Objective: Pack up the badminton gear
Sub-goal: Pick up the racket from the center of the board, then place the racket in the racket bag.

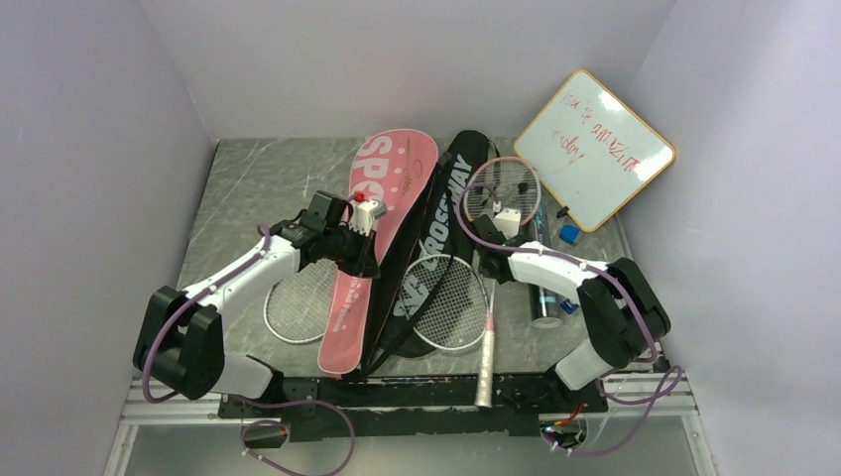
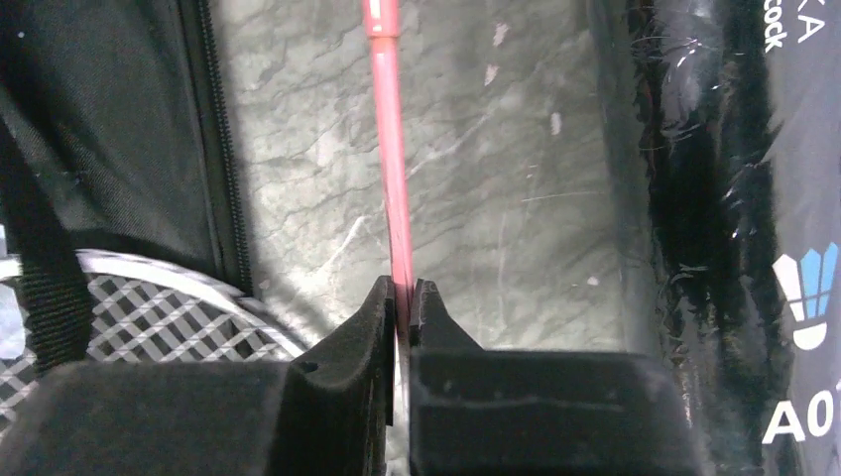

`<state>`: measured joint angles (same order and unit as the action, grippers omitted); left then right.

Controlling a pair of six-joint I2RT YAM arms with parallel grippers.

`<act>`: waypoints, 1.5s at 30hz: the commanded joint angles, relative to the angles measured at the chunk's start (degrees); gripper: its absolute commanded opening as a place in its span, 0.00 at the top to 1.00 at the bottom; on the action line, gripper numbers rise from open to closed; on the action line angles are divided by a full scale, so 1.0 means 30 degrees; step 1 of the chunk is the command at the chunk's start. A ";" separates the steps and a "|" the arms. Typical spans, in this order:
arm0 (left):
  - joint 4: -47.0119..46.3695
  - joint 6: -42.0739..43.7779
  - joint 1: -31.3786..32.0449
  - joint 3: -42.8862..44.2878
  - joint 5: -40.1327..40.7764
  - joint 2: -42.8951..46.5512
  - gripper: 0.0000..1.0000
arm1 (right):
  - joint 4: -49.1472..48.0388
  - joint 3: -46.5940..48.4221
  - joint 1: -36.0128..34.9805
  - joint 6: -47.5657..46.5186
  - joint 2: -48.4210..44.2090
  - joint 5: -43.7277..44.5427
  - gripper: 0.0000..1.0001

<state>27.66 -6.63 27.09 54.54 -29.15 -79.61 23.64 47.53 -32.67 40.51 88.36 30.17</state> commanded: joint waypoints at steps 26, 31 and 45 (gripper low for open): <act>-0.0698 0.0512 0.0022 0.0033 -0.0990 0.1010 0.91 | 0.8803 0.2219 -0.5306 -0.1157 -0.7652 -0.5404 1.00; -0.0697 0.0439 0.0022 -0.0033 -0.0788 0.1079 0.91 | 0.8440 0.1489 -0.6045 -0.0272 -0.8060 -0.5596 1.00; -0.0401 0.0320 -0.0065 0.0065 0.0459 0.1274 0.89 | 1.0990 0.1529 -0.6337 0.0846 -0.8924 -0.3961 1.00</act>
<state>28.14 -6.70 27.09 54.54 -28.23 -78.56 52.86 51.81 -51.31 41.50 63.44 15.99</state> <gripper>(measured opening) 0.111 0.034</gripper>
